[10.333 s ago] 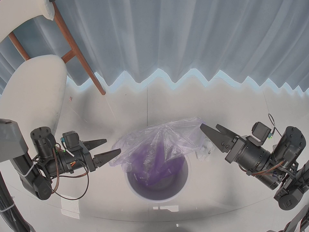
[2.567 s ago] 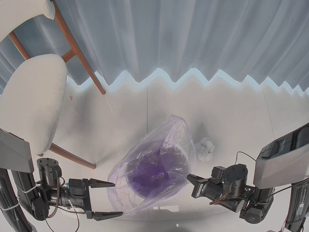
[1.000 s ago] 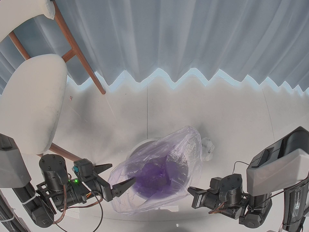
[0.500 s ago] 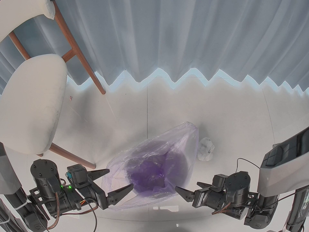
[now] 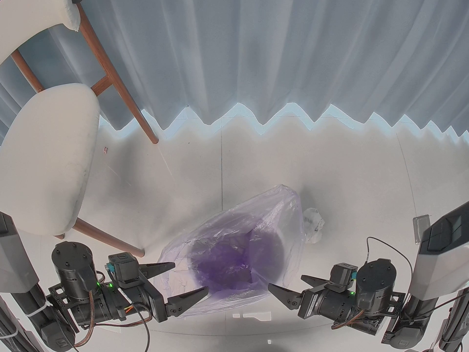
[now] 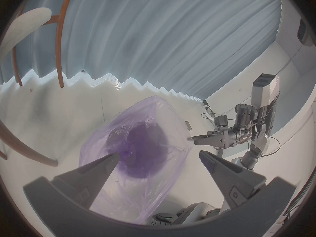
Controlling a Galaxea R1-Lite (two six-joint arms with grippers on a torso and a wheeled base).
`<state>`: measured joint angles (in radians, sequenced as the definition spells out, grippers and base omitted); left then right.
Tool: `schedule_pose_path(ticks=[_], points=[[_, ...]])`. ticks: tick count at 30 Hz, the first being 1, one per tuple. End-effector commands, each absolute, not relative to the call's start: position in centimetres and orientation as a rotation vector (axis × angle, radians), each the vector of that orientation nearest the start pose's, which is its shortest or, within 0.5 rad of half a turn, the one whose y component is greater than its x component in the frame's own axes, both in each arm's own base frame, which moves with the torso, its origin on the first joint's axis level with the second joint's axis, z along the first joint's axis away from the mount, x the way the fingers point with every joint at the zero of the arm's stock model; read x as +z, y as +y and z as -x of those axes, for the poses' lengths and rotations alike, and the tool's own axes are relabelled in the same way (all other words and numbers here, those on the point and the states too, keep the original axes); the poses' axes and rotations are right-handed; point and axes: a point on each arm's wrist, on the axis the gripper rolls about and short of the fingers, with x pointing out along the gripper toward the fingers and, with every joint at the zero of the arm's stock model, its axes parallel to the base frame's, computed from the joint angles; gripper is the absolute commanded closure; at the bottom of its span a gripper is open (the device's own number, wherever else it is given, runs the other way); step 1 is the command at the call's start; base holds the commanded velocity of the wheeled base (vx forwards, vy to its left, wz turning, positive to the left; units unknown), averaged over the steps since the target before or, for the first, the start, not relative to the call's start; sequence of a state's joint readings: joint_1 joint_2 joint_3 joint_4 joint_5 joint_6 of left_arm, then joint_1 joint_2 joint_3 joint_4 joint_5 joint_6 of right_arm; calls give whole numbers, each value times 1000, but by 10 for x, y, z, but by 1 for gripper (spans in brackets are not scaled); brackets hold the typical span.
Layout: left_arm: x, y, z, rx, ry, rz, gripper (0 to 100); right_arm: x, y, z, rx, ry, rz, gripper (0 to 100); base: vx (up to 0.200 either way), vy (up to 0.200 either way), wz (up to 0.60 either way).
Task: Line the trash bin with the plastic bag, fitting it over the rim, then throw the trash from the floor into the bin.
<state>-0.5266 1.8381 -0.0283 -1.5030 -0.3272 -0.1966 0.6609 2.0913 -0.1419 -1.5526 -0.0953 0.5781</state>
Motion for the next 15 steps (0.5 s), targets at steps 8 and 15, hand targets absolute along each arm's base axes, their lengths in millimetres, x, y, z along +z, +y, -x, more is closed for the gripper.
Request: schedule_pose_path(ticks=[8,15], points=[[65,-112,-180,-730,412,136,0,31,151,-199,431,510,-412,0,-50,-50,0],[71,-114,-186,-715,365,135,0,31,151,-200,431,506,-413,0,0,0,0]])
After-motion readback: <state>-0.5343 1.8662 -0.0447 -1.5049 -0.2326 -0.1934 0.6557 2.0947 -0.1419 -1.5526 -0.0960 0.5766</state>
